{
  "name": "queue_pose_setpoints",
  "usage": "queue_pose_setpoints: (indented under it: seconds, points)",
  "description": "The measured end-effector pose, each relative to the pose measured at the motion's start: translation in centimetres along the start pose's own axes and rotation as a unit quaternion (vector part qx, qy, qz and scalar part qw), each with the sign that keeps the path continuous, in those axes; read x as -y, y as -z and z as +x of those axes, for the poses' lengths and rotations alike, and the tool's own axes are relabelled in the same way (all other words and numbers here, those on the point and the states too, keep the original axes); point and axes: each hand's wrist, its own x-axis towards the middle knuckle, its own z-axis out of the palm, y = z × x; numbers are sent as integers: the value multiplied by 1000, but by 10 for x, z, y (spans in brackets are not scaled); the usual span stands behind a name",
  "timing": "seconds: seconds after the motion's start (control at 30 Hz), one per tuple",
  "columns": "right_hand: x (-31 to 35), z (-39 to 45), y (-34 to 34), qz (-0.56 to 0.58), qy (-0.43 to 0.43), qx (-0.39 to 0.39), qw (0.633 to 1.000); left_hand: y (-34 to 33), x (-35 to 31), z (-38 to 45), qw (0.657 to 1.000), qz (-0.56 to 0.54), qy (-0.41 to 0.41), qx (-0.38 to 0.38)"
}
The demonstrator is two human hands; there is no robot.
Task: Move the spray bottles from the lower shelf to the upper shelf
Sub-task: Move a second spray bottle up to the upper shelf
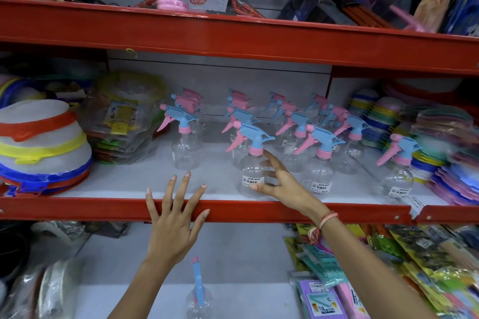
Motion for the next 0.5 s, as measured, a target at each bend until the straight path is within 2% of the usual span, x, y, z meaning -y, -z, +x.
queue_pose_setpoints:
  seconds: [0.07, 0.13, 0.23, 0.3, 0.4, 0.5]
  points:
    - [1, -5, -4, -11, -5, -39, 999, 0, 0, -1, 1000, 4, 0, -3]
    - [6, -15, -13, -47, 18, -116, 992, 0, 1, -1, 1000, 10, 0, -6]
    - [19, -39, -37, -79, 117, -271, 952, 1, 1, -2, 1000, 19, 0, -12]
    - [29, -56, -56, -66, 173, -332, 925, 2, 1, -2, 1000, 6, 17, -25]
    - [33, -81, -94, -65, 211, -315, 923, 3, 13, -8, 997, -20, 58, -38]
    - [18, -98, -138, -63, 191, -239, 950, 4, 37, -14, 998, -12, 60, -30]
